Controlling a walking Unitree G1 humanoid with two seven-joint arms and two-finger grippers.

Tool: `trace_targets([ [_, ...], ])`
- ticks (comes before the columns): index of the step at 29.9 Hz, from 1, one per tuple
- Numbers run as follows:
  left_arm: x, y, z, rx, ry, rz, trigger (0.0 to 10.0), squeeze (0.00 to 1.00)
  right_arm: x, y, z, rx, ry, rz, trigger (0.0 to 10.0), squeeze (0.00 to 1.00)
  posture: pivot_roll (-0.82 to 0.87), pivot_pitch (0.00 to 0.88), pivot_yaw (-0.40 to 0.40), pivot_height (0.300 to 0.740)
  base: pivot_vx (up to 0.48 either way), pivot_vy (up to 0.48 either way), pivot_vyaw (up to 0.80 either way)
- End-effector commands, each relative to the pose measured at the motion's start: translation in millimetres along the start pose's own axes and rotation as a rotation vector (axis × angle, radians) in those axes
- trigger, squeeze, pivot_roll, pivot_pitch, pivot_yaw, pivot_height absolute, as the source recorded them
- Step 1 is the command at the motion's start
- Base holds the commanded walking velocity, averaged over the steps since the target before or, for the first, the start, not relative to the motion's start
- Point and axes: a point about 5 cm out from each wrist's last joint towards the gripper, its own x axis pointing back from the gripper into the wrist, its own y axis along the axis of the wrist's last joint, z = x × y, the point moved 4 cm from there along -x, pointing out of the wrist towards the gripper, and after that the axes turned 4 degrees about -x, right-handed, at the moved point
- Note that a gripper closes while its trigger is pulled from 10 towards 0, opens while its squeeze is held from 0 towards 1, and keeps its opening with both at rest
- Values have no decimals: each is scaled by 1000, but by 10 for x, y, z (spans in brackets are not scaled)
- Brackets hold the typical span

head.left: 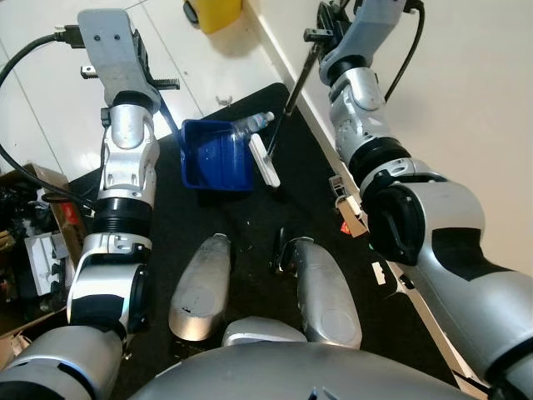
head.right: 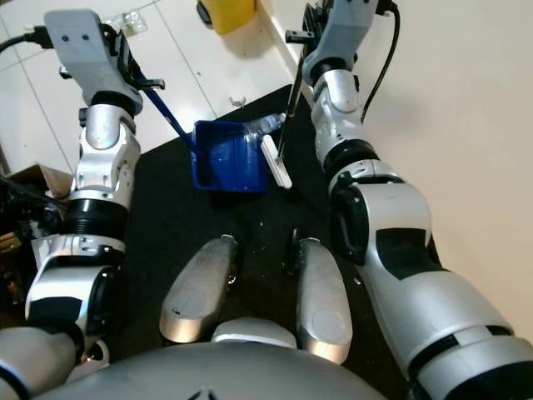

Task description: Sweep floor

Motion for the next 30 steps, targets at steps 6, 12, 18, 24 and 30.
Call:
trace_targets([
  [6, 62, -107, -44, 34, -3, 55, 10000, 0, -19, 11, 317, -13, 146, -10, 10000, 0, 515, 228, -61, 740, 0, 0, 0],
  [12, 27, -184, 68, -43, 93, 104, 10000, 0, 35, 44, 454, 12, 269, -64, 10000, 0, 476, 217, -72, 740, 0, 0, 0],
  [18, -27, -173, 164, -47, 142, 121, 10000, 0, 86, 123, 88, 56, 187, -120, 10000, 0, 402, 189, -89, 740, 0, 0, 0],
  [24, -60, -30, 387, -32, 187, 75, 10000, 0, 259, 61, -436, 29, 23, -127, 10000, 0, 336, 155, -98, 740, 0, 0, 0],
  [30, -90, 72, 484, -38, 191, 53, 10000, 0, 333, 101, -557, 45, -5, -159, 10000, 0, 305, 123, -83, 740, 0, 0, 0],
])
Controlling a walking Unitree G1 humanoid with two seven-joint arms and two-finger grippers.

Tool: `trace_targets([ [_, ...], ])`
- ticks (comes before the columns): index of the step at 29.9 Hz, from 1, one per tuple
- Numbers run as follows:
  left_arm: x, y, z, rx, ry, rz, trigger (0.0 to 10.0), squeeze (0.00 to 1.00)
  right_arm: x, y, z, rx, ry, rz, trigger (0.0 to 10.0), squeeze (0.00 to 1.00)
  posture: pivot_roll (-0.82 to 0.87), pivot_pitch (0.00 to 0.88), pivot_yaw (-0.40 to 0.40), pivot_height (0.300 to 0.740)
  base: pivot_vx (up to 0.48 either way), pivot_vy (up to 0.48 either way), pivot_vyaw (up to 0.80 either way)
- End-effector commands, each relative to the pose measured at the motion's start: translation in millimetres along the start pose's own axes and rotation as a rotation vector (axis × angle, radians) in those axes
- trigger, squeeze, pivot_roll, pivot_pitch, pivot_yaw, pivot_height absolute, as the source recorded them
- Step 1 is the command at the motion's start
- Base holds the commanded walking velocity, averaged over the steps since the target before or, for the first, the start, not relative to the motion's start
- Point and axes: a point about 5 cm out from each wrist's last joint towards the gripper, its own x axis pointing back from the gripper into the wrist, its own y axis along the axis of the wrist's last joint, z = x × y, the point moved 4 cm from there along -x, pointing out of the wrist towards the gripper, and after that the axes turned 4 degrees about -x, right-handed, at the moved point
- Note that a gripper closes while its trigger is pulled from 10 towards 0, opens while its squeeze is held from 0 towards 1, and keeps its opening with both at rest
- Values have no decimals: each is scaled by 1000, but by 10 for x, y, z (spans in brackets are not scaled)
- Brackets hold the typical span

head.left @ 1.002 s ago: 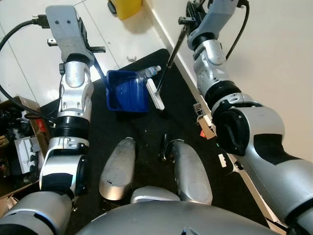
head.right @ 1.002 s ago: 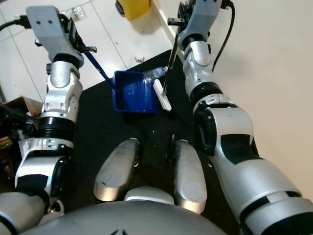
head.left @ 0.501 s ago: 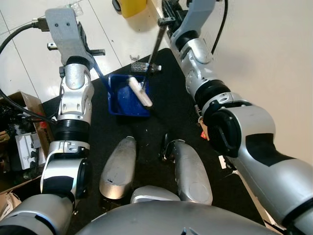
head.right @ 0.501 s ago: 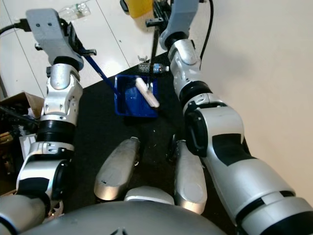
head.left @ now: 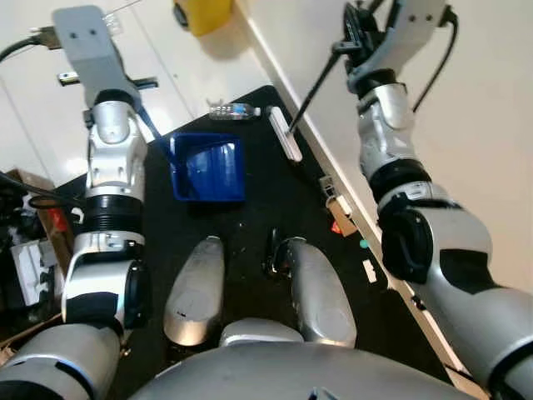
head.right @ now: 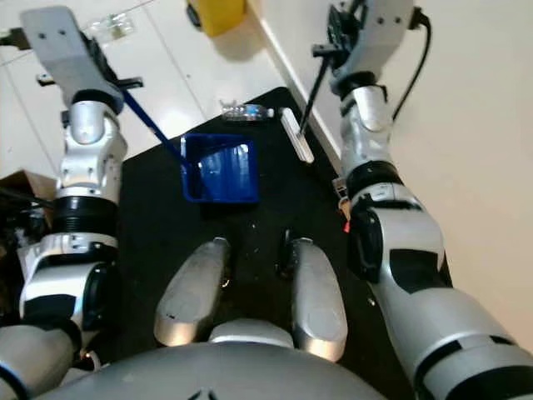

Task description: Sweep floor

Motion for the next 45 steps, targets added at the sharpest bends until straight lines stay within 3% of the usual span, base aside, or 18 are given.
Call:
trace_targets([
  [1, -27, 109, 95, -18, 0, -27, 10000, 0, 0, 81, -24, 13, -7, -36, 10000, 0, 300, 113, -78, 740, 0, 0, 0],
  [4, -74, 229, 216, -33, -31, -17, 10000, 0, 57, 24, -68, 46, -40, 4, 10000, 0, 291, 86, -63, 740, 0, 0, 0],
  [10, -81, 329, 298, -6, -25, -35, 10000, 0, 93, -24, -142, 71, -81, 32, 10000, 0, 286, 55, -53, 740, 0, 0, 0],
  [13, -53, 323, 245, 5, -53, -27, 10000, 0, 108, -39, -148, 88, -84, 38, 10000, 0, 281, 44, -54, 740, 0, 0, 0],
  [19, 68, 246, -139, 51, -209, 22, 10000, 0, 127, 10, -186, 134, -107, 42, 10000, 0, 248, 26, -61, 740, 0, 0, 0],
  [24, 70, 235, -286, 72, -259, 37, 10000, 0, 156, 52, -268, 162, -133, 39, 10000, 0, 223, 19, -56, 740, 0, 0, 0],
  [30, 39, 227, -329, 85, -274, 53, 10000, 0, 236, 31, -338, 164, -154, 55, 10000, 0, 204, 14, -59, 740, 0, 0, -71],
  [45, 34, 179, -507, 90, -312, 74, 10000, 0, 277, 40, -364, 147, -174, 77, 10000, 0, 180, 10, -56, 740, 0, 0, -783],
])
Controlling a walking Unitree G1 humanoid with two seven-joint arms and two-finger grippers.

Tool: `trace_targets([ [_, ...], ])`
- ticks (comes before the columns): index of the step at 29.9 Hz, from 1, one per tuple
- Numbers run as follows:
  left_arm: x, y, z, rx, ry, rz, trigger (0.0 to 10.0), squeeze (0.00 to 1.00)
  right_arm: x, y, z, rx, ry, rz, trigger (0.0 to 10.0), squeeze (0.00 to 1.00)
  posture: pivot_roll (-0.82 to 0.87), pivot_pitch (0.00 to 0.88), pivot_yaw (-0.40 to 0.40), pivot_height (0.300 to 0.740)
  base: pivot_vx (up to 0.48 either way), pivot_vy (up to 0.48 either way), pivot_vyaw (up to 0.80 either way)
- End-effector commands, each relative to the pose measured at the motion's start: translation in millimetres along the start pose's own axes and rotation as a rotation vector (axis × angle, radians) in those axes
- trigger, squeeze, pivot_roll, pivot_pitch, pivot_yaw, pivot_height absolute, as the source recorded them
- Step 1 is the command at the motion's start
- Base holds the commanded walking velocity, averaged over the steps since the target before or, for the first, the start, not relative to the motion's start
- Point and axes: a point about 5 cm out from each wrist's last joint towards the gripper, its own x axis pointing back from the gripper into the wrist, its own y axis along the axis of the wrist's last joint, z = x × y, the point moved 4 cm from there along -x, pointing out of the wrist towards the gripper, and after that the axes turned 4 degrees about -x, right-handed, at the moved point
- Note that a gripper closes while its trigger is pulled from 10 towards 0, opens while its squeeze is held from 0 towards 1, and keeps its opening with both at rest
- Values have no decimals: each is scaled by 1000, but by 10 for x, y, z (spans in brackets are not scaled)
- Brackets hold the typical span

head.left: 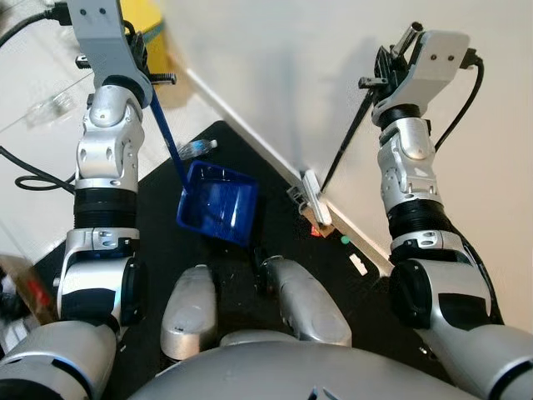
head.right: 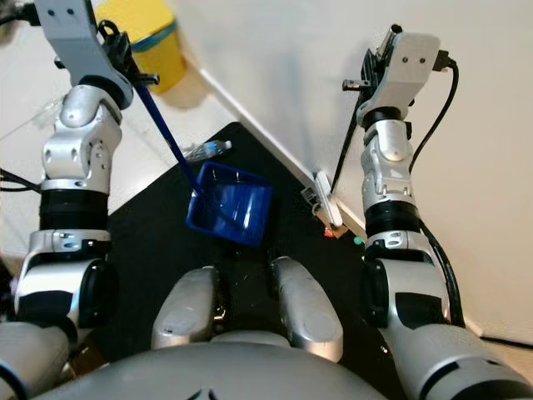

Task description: Sweep floor

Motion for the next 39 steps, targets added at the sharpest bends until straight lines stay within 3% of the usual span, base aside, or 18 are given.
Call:
trace_targets([
  [1, -29, 69, -113, 21, -33, -28, 10000, 0, -8, 103, -46, 21, -9, -32, 10000, 0, 180, 10, -56, 740, 0, 0, -775],
  [15, -35, -17, -143, 6, -32, -6, 10000, 0, -17, 121, -44, 20, -6, -24, 10000, 0, 181, 11, -59, 740, 0, 0, -775],
  [24, -58, -103, -81, -63, 7, 26, 10000, 0, -6, 119, -42, 16, -6, -18, 10000, 0, 175, 10, -51, 740, 0, 0, -781],
  [26, -67, -139, -1, -91, 38, 48, 10000, 0, -3, 120, -45, 16, -6, -18, 10000, 0, 174, 10, -50, 740, 0, 0, -781],
  [28, -74, -161, 203, -121, 90, 67, 10000, 0, 4, 120, -49, 20, -4, -18, 10000, 0, 172, 10, -48, 740, 0, 0, -394],
  [30, -71, -160, 267, -131, 104, 69, 10000, 0, 10, 117, -44, 27, 4, -17, 10000, 0, 172, 10, -48, 740, 0, 0, 0],
  [31, -66, -159, 369, -138, 125, 73, 10000, 0, 21, 106, -37, 32, 11, -14, 10000, 0, 172, 10, -48, 740, 0, 0, 0],
  [39, -76, -164, 556, -154, 187, 87, 10000, 0, 56, 53, -61, 44, 15, 9, 10000, 0, 169, 17, -35, 740, 0, 0, 0],
])
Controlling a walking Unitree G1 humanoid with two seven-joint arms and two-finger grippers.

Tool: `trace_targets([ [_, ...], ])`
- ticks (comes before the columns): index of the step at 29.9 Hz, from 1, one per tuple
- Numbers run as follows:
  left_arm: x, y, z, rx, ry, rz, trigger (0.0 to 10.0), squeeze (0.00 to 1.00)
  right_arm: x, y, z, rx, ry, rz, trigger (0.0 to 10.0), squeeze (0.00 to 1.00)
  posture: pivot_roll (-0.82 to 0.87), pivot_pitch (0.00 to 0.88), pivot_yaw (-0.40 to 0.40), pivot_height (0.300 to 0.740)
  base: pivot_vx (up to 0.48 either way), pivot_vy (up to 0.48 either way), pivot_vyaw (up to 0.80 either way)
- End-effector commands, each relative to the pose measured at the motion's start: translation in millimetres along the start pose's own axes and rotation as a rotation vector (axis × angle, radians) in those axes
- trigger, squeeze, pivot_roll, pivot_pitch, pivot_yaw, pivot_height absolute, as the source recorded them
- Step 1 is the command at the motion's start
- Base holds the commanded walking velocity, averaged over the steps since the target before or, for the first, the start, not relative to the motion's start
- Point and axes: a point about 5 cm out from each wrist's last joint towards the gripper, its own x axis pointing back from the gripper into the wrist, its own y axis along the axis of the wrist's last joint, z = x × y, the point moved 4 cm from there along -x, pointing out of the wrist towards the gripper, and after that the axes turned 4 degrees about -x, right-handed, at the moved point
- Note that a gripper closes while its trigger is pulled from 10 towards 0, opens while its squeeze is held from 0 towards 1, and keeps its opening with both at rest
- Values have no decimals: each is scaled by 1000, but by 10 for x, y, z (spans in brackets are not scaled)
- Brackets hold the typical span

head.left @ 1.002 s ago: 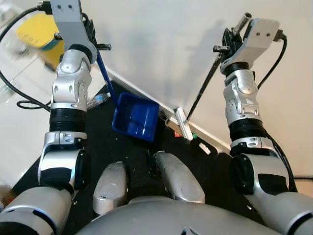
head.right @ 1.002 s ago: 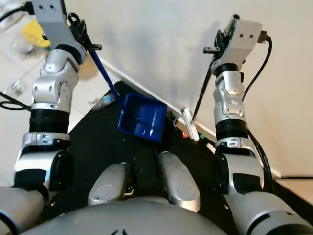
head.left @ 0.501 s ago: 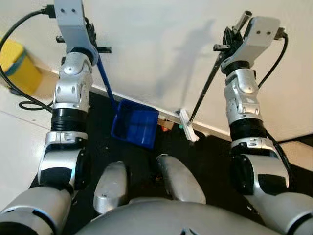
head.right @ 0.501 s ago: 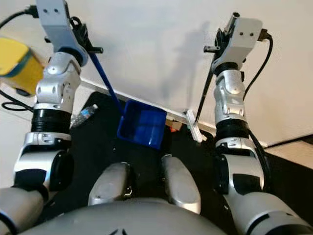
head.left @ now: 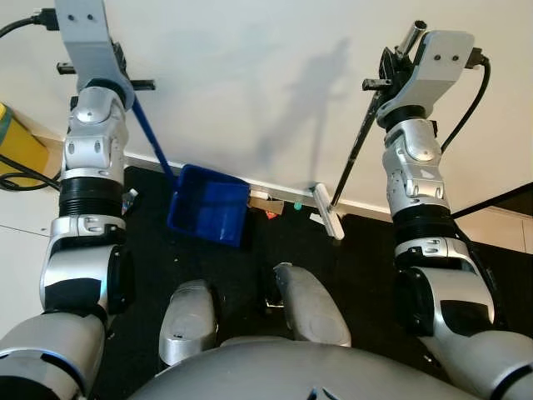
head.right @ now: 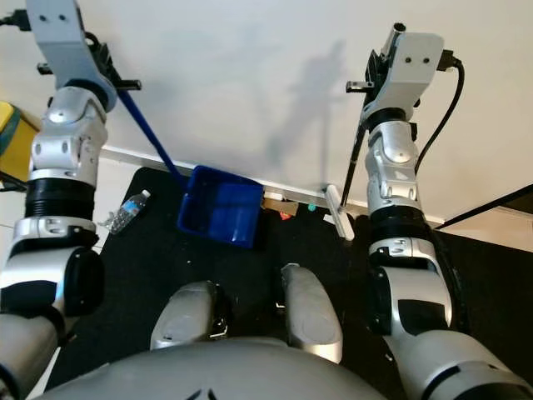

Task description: Sweep floor

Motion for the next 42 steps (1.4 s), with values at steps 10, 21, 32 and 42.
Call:
trace_targets([
  [10, -40, -26, 345, -44, 69, 7, 10000, 0, 119, -60, -188, 47, -33, 21, 10000, 0, 154, 36, -20, 740, 0, 0, 0],
  [21, -134, -56, 143, 43, 63, -33, 10000, 0, 294, -262, -334, 123, 15, 129, 10000, 0, 115, 58, -15, 740, 0, 0, 0],
  [32, -200, 35, -22, 64, 75, -86, 10000, 0, 242, -183, -425, 89, -16, 65, 10000, 0, 85, 99, 11, 740, 0, 0, 0],
  [42, -189, -14, -177, 65, 90, -112, 10000, 0, 124, -18, -411, 114, 10, 15, 10000, 0, 67, 137, 16, 740, 0, 0, 0],
])
